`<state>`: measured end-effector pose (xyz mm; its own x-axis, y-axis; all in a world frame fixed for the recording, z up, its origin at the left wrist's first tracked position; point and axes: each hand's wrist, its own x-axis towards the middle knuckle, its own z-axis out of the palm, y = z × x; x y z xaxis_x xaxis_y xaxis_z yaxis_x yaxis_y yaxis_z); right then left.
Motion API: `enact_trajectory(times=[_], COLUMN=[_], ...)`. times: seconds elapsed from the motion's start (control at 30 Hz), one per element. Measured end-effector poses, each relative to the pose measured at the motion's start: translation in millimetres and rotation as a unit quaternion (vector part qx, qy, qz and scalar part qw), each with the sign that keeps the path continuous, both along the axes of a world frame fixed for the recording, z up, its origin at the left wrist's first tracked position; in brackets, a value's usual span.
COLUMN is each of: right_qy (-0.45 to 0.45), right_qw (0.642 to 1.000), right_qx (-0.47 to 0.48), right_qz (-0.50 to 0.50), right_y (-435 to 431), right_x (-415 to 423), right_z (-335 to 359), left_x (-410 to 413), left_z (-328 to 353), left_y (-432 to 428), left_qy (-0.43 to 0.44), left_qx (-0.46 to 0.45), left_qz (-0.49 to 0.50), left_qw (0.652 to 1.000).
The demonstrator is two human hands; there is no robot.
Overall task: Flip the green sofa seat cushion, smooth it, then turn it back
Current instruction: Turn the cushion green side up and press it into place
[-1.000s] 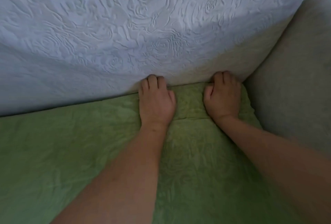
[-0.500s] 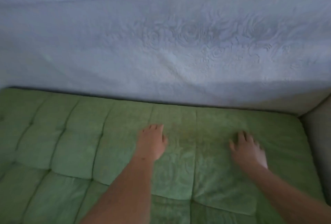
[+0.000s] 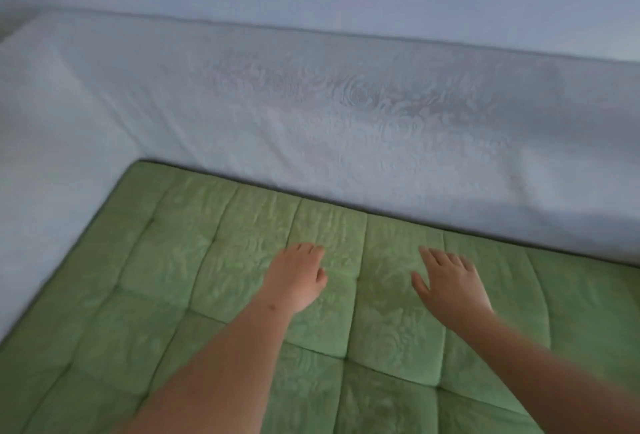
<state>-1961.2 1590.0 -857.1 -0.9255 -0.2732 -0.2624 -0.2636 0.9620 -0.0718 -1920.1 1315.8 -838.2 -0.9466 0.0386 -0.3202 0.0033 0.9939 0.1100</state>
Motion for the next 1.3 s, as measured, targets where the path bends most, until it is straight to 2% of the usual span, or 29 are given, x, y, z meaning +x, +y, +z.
enact_trajectory(times=[0.2,0.37,0.57,0.7,0.8,0.9,0.97,1.17,1.3], right_qy=[-0.011,-0.040,-0.071,-0.090,-0.078,-0.035,-0.015,-0.025,-0.004], right_qw=[1.000,0.999,0.997,0.996,0.997,0.998,0.996,0.981,0.984], right_qx=[-0.008,-0.032,-0.025,-0.023,-0.006,-0.010,-0.036,-0.088,-0.086], right_qz=[0.003,0.017,-0.021,-0.007,-0.021,-0.044,-0.075,-0.168,-0.157], right_y=[-101,-144,-164,-170,-160,-156,-158,-165,-166], right_x=[-17,-37,-78,-132,-173,-169,-164,-186,-199], right_z=[19,5,-37,-81,-147,-215,-226,-188,-185], left_x=[-12,-23,-66,-131,-195,-205,-199,-217,-226], left_z=[13,-4,-37,-85,-156,-232,-249,-201,-203], left_y=[-101,-118,-127,-118,-104,-94,-91,-93,-94], left_qy=[0.001,-0.031,-0.030,-0.013,0.017,0.051,0.079,0.079,0.089], left_qx=[-0.029,-0.038,-0.054,-0.034,-0.023,-0.042,-0.050,0.028,0.029], left_qz=[0.033,0.060,0.015,-0.024,-0.070,-0.064,-0.054,-0.058,-0.044], left_qw=[0.999,0.997,0.998,0.999,0.997,0.996,0.994,0.995,0.995])
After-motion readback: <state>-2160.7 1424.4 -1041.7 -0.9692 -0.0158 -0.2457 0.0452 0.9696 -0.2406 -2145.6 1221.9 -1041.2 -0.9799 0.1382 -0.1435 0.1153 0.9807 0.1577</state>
